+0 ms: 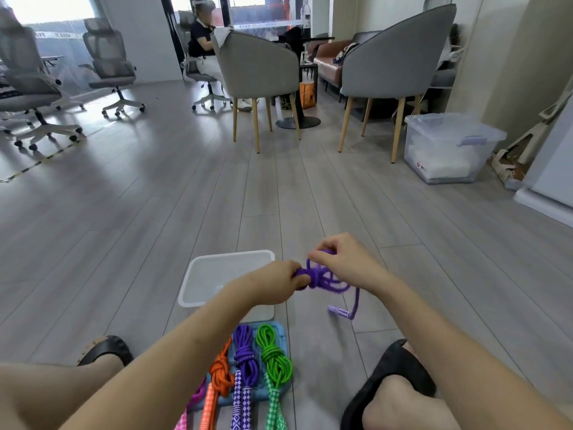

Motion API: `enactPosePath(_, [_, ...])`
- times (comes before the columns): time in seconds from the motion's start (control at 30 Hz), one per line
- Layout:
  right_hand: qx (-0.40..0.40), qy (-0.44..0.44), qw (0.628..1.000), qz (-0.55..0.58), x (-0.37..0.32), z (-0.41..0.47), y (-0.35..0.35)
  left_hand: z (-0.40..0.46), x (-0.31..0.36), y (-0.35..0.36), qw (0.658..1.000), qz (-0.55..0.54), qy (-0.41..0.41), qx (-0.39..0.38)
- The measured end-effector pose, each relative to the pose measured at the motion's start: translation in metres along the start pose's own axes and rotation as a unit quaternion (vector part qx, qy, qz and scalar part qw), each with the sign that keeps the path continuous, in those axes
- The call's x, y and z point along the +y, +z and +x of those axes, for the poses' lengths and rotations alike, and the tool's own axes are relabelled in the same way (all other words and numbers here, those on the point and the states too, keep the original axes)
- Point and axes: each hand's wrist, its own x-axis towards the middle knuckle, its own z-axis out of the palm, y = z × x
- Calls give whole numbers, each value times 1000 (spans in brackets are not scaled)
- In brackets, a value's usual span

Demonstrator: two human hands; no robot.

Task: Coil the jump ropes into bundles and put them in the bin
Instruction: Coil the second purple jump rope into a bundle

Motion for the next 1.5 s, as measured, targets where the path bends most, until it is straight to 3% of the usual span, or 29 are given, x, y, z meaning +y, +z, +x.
enactPosePath(0.07, [26,-24,999,-17,-5,0,14,10,-7,6,988,-114,-44,92])
enactPosePath(0.13, [58,-37,998,-4,-5,1,21,14,-8,3,932,-332,-64,131])
enactPosePath(0.2, [99,-28,993,58,-1,5,21,13,-7,-4,874,-465,-45,135])
enactPosePath(0.33, [54,-5,974,220,6,2,17,4,1,-18,822,-556,0,127])
enactPosePath(0.47, [-12,28,956,293,23,1,5,-12,9,-39,785,-614,75,20])
enactPosePath(0.6, [-54,36,958,281,39,-7,-11,-31,10,-53,814,-542,134,-162])
enactPosePath(0.7, [-84,33,961,260,35,-10,-22,-35,9,-49,871,-421,116,-227])
enactPosePath(0.8, [-68,36,984,160,21,-6,-24,-32,8,-41,960,-214,58,-169])
enactPosePath(0.93, [-32,18,997,66,-1,-7,-1,-21,4,-19,995,-73,2,-63])
enactPosePath(1.0, [-29,7,999,26,-10,-7,13,-14,-4,-9,995,-93,-34,-1])
enactPosePath(1.1, [9,11,1000,23,-10,-5,25,-8,-9,-5,950,-292,-78,82])
enactPosePath(1.2, [37,20,994,99,-7,-6,20,-8,-1,-10,902,-407,-67,128])
enactPosePath(1.3, [11,7,982,190,-3,-8,17,-7,4,-17,864,-477,-39,158])
enactPosePath(1.37, [-20,8,971,239,6,-11,15,-8,4,-23,844,-517,-8,143])
enactPosePath(1.5, [-73,18,947,311,21,-16,5,-16,15,-27,842,-533,64,53])
